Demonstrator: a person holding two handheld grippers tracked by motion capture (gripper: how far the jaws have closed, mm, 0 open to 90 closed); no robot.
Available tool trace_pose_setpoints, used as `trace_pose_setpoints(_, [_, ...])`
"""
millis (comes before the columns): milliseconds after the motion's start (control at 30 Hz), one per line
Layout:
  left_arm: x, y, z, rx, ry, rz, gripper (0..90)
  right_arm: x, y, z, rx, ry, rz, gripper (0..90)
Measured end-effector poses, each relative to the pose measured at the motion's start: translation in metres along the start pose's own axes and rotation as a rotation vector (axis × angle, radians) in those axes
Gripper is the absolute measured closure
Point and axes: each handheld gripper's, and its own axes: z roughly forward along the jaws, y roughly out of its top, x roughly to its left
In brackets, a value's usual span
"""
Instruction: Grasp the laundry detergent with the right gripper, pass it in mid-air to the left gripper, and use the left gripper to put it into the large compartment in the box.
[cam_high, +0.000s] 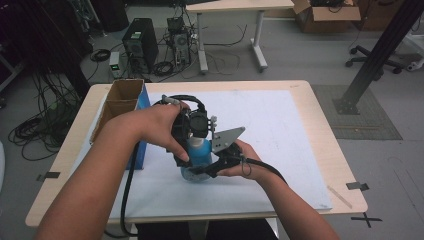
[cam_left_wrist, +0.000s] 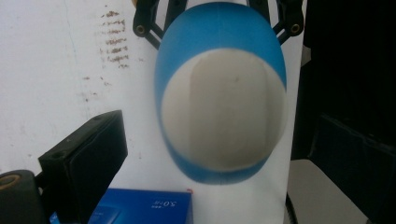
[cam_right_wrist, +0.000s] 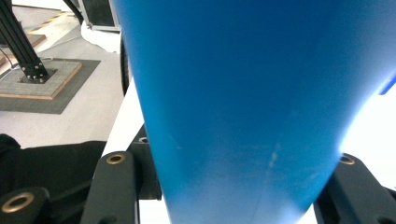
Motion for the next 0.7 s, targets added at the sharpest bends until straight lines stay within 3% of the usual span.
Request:
trace_pose_setpoints(367, [-0.001, 0.003, 0.003, -0.005, -0.001, 0.004, 4.4, 0.001, 0.013, 0.004, -0.01, 0.001, -0.016, 45.1])
trace_pose_setpoints(700, [-0.002, 0.003, 0.004, 0.011, 0.003, -0.019, 5.5, 0.001, 0.015, 0.005, -0.01, -0.013, -0.021, 44.9])
